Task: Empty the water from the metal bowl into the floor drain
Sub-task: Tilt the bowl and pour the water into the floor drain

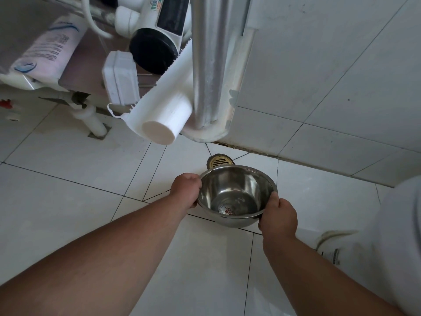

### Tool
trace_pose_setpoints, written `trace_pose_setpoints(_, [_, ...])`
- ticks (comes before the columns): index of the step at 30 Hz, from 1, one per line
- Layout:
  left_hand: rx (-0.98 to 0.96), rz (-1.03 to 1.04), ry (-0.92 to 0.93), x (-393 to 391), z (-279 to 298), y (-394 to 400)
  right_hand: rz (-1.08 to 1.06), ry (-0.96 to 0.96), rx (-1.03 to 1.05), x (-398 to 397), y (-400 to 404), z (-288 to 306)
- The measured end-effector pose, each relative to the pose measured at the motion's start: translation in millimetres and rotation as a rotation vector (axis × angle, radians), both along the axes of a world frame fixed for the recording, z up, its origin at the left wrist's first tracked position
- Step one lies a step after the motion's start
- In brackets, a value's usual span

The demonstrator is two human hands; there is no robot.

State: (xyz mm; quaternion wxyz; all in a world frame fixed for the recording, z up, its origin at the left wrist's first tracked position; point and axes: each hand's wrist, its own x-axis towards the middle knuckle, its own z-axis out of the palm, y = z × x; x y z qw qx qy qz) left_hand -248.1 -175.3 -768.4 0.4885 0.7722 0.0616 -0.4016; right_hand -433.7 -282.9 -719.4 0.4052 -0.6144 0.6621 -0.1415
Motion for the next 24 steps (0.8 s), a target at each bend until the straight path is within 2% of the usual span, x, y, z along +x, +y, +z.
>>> trace_pose_setpoints(24, [-0.024, 0.007, 0.014, -0.3, -2.0, -0.9, -0.054, -0.043, 0.050, 4.2, -1.5, 3.1])
